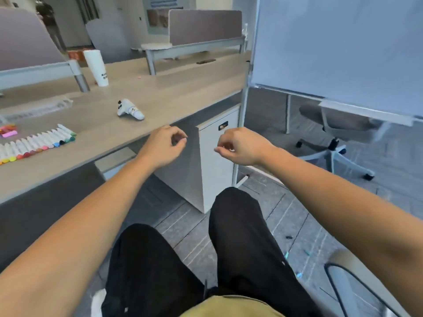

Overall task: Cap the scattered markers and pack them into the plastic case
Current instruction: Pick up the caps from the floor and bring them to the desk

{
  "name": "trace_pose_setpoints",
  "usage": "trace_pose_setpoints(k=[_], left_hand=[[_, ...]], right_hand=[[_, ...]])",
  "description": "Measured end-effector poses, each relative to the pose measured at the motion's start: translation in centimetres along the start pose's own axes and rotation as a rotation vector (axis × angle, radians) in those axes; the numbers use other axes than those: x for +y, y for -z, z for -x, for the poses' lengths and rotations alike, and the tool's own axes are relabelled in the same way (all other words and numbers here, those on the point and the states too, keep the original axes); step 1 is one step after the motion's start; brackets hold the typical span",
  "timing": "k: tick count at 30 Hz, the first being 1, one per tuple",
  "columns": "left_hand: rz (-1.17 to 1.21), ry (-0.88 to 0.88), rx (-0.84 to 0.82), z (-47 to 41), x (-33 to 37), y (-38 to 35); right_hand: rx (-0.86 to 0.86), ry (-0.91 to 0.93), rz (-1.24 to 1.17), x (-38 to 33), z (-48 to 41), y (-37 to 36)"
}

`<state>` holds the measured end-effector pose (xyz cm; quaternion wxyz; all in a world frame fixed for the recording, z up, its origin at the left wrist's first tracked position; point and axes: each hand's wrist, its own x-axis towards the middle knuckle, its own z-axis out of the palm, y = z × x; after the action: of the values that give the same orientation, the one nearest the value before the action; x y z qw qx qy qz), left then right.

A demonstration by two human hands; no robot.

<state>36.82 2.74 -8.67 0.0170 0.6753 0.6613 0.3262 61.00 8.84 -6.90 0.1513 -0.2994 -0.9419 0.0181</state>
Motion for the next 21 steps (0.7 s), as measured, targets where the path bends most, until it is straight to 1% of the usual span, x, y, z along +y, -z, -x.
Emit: trace_pose_setpoints(k=[4,9,11,15,18,21], left_hand=[[0.078,-0.046,-0.091,-1.8,6.0,-4.3],[0.078,-0.127,-0.273,-2.1,11.1,-9.6],[0.085,-0.142,-0.336,-2.1,12.2,-11.9],[0.122,-0.122,-0.483,-3.1,14.1,-17.0],[0.152,-0.13,-0.596,-4.2,16.1,-21.2],[0.177,-0.14,-0.725,-5.0,18.0,-26.7]], right_hand=[[0.037,-0.129,0.004,2.7,5.7,1.0],[-0.084,-0.3,0.044,6.3,11.3,1.2],[-0.113,-0.4,0.072,7.7,13.3,0.7],[-0.082,-0.642,0.13,10.6,16.7,-1.1],[-0.109,-0.794,0.087,12.7,19.4,-2.1],[-0.202,-0.928,0.014,15.6,22.1,-3.4]])
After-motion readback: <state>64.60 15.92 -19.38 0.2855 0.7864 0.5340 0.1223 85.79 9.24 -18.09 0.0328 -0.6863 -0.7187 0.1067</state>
